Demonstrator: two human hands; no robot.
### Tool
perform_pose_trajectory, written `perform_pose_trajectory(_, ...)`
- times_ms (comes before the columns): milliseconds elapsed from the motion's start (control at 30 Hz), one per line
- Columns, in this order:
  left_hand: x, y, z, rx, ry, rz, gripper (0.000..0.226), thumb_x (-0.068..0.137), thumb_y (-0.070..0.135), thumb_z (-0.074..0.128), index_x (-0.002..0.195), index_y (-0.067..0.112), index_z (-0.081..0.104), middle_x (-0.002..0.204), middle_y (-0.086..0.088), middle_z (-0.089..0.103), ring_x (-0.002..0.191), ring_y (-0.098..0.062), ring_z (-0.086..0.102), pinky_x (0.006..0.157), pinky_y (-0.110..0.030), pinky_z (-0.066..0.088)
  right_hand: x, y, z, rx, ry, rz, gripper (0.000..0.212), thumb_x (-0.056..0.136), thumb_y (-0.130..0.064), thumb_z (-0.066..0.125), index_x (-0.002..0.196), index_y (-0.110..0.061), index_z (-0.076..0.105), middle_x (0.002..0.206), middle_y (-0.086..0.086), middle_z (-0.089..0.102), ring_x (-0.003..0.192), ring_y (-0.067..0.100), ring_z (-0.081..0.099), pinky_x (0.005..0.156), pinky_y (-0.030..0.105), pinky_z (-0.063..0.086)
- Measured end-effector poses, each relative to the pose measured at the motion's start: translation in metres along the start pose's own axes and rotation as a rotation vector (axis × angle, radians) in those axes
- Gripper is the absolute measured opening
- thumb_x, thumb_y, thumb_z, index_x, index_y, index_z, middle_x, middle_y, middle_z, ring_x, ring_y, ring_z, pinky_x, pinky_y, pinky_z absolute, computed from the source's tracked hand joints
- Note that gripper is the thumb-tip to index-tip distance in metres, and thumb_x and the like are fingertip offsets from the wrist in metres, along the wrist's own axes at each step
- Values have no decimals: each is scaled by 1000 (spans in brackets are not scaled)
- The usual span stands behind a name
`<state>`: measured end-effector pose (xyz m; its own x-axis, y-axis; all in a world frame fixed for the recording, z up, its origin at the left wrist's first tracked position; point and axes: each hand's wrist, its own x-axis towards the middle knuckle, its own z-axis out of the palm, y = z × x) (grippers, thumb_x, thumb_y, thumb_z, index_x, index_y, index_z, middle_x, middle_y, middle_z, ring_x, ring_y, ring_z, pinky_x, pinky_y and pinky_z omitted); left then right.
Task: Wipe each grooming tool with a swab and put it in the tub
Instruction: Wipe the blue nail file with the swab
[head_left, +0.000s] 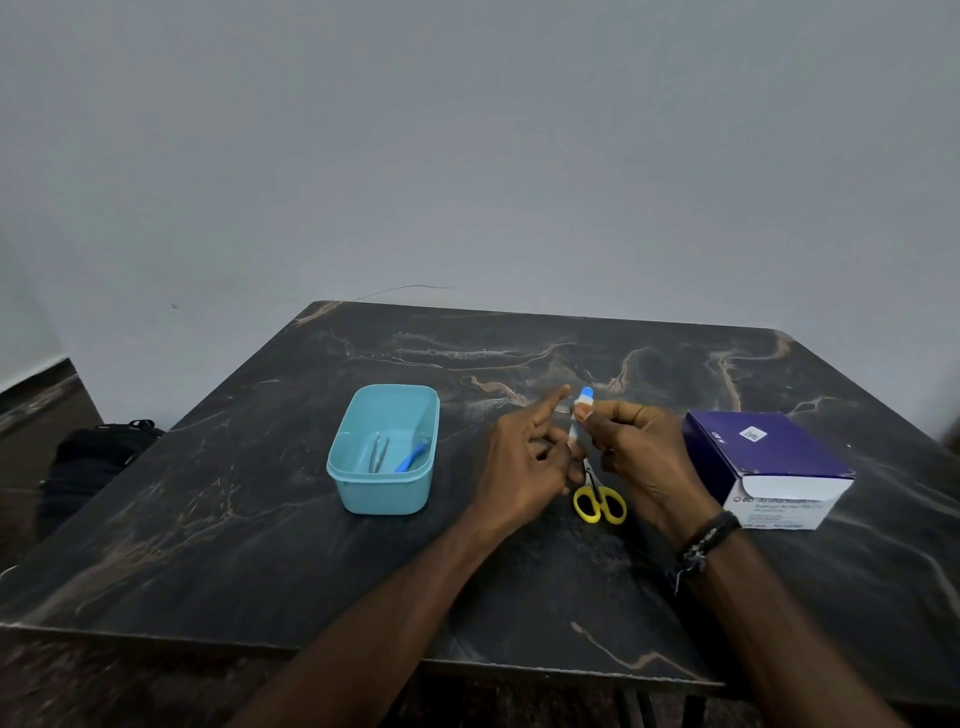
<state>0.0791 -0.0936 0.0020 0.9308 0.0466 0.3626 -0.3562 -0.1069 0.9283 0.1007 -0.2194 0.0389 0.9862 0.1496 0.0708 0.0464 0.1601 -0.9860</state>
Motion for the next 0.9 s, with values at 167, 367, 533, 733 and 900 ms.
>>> perform_pose_trajectory(167, -1, -2, 2, 13, -27, -21, 63, 89, -4, 57, 146, 16, 38, 80, -19, 71, 64, -23, 69, 55, -25, 56, 3, 0, -2, 49, 52, -28, 13, 92, -5, 59, 89, 8, 62, 38, -5, 49, 29, 2, 43, 31, 13, 33)
perform_pose_trajectory(367, 3, 1, -2, -21, 51, 0, 57, 91, -3, 56, 142, 17, 43, 73, -8, 68, 58, -12, 67, 52, -25, 56, 6, 9, 0, -107, -86, 18, 18, 89, -9, 64, 79, 5, 68, 70, 19, 61, 56, 23, 60, 57, 33, 53)
perform_pose_trajectory(533, 2, 2, -1, -23, 16, -6, 58, 89, -5, 57, 141, 18, 44, 74, -11, 69, 58, -14, 67, 51, -22, 54, 3, 5, -3, -59, -39, -2, 20, 92, -3, 59, 88, 16, 61, 61, 16, 57, 36, 9, 50, 36, 15, 39)
perform_pose_trajectory(733, 0, 2, 0, 31, -65, -85, 65, 85, -7, 58, 144, 10, 40, 80, -15, 72, 60, -18, 66, 47, -22, 51, 15, 9, -12, -71, 161, -56, 17, 88, -18, 68, 88, -1, 70, 57, 3, 41, 48, 9, 31, 38, 16, 29)
perform_pose_trajectory(900, 5, 2, -3, 19, 43, -84, 58, 84, -6, 59, 139, 7, 45, 80, -11, 73, 60, -15, 66, 53, -18, 50, 16, 9, -14, -101, 142, -26, 22, 89, -20, 66, 95, 1, 70, 58, 3, 37, 49, 9, 28, 37, 17, 26)
